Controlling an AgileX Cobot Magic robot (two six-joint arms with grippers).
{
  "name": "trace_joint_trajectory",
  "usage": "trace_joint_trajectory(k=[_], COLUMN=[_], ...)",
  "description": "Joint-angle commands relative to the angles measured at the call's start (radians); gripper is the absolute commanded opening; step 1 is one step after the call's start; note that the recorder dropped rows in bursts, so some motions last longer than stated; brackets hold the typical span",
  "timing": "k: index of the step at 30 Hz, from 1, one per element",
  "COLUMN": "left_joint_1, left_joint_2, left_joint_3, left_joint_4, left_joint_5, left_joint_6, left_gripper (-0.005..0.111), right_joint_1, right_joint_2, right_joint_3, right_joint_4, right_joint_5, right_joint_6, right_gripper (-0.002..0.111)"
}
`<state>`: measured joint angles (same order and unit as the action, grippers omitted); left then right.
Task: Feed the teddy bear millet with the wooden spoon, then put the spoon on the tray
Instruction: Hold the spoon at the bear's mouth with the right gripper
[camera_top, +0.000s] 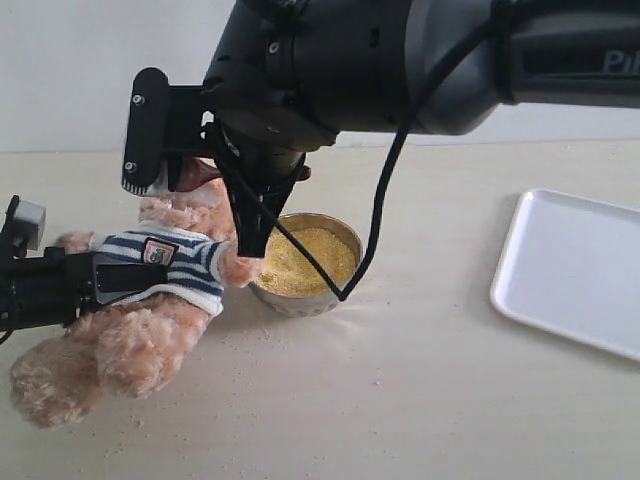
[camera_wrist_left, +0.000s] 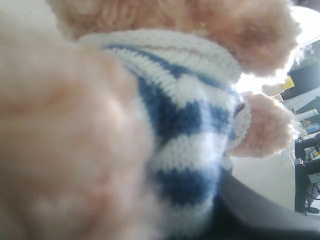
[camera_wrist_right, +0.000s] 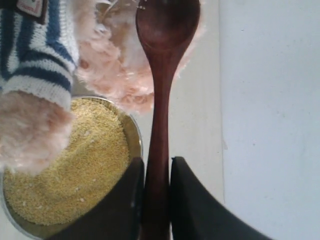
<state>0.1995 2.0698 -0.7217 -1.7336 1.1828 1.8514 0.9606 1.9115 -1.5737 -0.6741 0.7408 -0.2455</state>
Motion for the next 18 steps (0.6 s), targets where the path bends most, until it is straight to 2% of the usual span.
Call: trace_joint_trajectory(k=[1, 6, 12, 18], left_joint_1=[0.000, 0.000, 0.000, 0.000], left_joint_2=[0.031, 0.103, 0.105, 0.089], left_joint_3=[0.002, 0.000, 0.000, 0.000], left_joint_4=[-0.011, -0.011, -0.011, -0.011], left_joint_5=[0.038, 0.038, 0.038, 0.038], left_joint_6=[0.005, 0.018, 0.032, 0.080], left_gripper=[0.005, 0.005, 0.005, 0.005], right_joint_1=[0.011, 0.018, 0.028, 0.036], right_joint_2=[-0.016, -0.027, -0.018, -0.048], right_joint_3=[-0.004, -0.004, -0.004, -0.004], right_joint_4=[-0.086, -0.067, -0.007, -0.065], right_joint_5=[0.047, 0.037, 0.052, 0.031], right_joint_6=[0.075, 0.076, 0.029, 0.130], right_gripper=[0.000, 0.000, 0.000, 0.000])
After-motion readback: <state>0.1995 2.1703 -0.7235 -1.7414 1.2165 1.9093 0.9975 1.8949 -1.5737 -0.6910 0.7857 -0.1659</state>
